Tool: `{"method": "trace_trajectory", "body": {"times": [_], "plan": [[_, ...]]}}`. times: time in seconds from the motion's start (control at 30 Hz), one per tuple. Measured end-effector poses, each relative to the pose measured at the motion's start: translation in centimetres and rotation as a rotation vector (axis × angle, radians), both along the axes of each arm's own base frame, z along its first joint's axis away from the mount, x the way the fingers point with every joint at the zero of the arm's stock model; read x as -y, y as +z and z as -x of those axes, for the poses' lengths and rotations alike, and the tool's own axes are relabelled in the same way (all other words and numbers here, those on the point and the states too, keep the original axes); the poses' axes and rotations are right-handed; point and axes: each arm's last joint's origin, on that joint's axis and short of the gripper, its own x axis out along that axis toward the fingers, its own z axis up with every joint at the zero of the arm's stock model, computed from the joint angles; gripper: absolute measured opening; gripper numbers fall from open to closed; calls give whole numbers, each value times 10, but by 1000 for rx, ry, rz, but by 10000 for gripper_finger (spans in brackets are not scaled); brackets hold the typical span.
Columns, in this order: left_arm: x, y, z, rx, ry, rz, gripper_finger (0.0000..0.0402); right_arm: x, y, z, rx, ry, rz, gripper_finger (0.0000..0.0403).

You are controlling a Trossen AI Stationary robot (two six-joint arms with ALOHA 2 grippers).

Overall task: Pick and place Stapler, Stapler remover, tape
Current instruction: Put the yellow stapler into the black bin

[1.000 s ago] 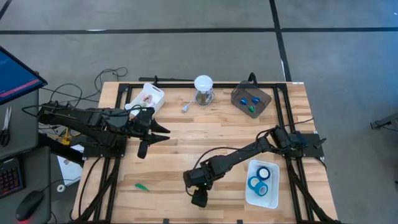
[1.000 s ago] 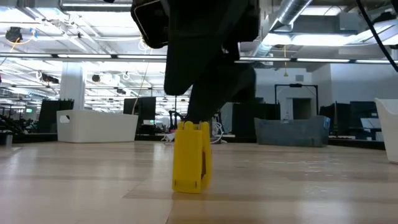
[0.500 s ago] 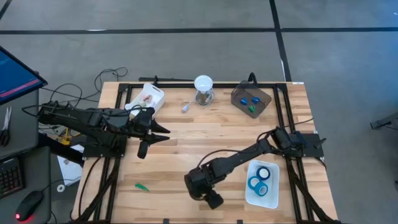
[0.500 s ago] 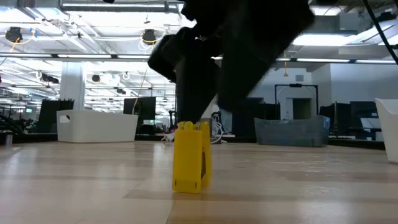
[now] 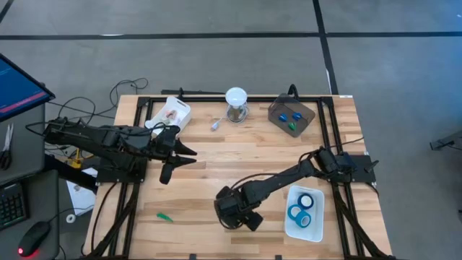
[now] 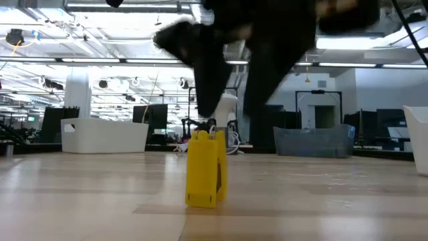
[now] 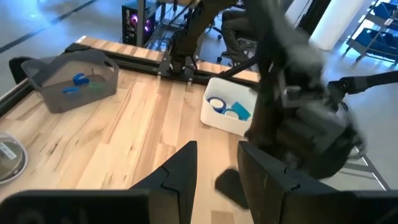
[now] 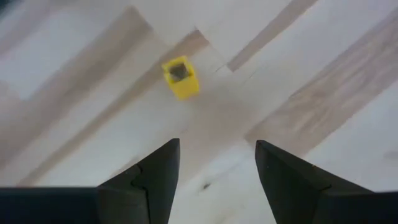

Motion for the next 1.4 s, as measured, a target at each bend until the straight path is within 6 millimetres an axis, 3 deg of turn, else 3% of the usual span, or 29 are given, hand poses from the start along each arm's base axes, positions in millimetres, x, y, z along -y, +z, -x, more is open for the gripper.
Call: {"method": "trace_trajectory", "body": {"times": [0.17, 0.27, 0.43, 0.63, 0.93, 1.4], "plan": [[0, -2, 1, -17, 5, -2, 108, -3, 30, -1, -2, 48, -19, 198], [-1, -2, 0, -16, 22, -8, 108, -10, 39, -4, 40, 77, -97, 193], [-1, -1, 1, -15, 23, -8, 108, -17, 27, -2, -9, 88, -123, 187], [-1, -2, 1, -15, 23, -8, 108, -27, -6, -3, -73, 104, -57, 188], [-1, -2, 1, -17, 23, -8, 108, -21, -3, -16, 10, 68, -70, 182], [-1, -2, 1, -17, 22, -8, 108, -27, -2, -18, 22, 86, -153, 178]]}}
